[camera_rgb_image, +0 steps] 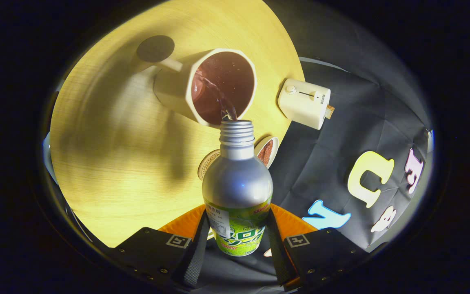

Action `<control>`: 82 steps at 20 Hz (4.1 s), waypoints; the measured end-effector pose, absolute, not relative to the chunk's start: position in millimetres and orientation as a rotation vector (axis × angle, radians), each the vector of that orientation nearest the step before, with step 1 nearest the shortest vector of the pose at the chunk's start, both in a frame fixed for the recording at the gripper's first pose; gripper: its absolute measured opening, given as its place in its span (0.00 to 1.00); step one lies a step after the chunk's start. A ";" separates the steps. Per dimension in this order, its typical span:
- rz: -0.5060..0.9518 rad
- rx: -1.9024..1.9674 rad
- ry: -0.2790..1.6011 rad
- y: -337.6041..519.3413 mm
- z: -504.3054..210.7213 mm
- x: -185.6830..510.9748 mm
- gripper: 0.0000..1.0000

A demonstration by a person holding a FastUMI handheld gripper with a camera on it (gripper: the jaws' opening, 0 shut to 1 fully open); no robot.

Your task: Take the bottle from table, then pour the juice into the cup, finally place the bottle on the coaster

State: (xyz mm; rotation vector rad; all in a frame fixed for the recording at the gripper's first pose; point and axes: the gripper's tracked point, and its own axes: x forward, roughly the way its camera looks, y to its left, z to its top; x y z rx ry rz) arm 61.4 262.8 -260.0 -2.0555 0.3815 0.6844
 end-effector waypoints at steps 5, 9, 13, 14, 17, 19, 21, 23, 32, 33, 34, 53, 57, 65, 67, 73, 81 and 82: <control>0.685 -2.079 0.396 258.9 -257.5 62.1 0.70; 0.703 -2.101 0.395 262.7 -255.9 59.6 0.70; 0.712 -2.125 0.386 265.9 -254.8 55.8 0.70; 0.717 -2.134 0.384 266.4 -254.6 56.6 0.70; 0.715 -2.157 0.385 266.9 -253.1 55.8 0.70; 0.711 -2.167 0.381 267.8 -251.1 54.4 0.70; 0.715 -2.176 0.379 270.3 -249.8 54.2 0.70; 0.722 -2.188 0.373 273.9 -248.6 53.9 0.70; 0.722 -2.240 0.412 271.6 -247.3 55.4 0.70; 0.722 -2.241 0.418 271.1 -247.0 55.5 0.70; 0.720 -2.243 0.430 270.5 -247.6 54.9 0.70; 0.690 -2.270 0.474 268.3 -236.3 48.7 0.70; 0.686 -2.248 0.464 270.3 -232.4 45.2 0.70; 0.720 -2.111 0.464 263.5 -248.4 36.2 0.70; 0.731 -2.036 0.484 259.5 -256.7 30.1 0.70; 0.772 -1.867 0.506 249.7 -275.0 18.0 0.70; 0.803 -1.662 0.556 241.0 -291.6 9.5 0.70; 0.805 -1.626 0.565 241.3 -293.3 9.1 0.70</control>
